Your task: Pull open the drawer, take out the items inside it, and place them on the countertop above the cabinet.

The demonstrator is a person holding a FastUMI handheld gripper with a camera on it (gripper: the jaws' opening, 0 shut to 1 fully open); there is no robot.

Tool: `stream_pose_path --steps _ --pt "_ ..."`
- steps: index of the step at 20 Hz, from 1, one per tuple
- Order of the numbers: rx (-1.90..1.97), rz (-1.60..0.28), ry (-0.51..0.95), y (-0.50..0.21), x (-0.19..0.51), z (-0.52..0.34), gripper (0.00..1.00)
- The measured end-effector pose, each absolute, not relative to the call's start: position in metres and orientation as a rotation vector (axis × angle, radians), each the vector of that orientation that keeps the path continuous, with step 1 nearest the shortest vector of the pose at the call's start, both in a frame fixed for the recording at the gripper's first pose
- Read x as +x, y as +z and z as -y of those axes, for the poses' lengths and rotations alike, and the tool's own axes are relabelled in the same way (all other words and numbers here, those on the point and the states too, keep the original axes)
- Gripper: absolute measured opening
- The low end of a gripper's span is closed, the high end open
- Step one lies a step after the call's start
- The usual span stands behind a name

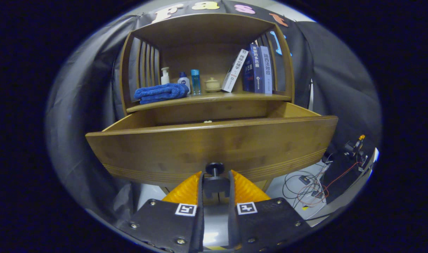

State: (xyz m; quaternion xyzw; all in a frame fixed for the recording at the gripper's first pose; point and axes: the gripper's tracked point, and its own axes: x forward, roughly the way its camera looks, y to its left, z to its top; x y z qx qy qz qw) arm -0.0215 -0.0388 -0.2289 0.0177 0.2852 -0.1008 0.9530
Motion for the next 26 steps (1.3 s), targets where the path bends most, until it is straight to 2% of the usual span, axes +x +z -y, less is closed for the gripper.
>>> stream_pose_path --steps 12,22,26 --pt "0.071 -0.553 -0.212 -0.225 -0.035 0.038 0.27" --pt "0.132 -0.514 -0.187 -0.217 -0.035 0.028 0.59" --pt "0.146 -0.485 -0.184 -0.21 -0.034 0.027 0.62"
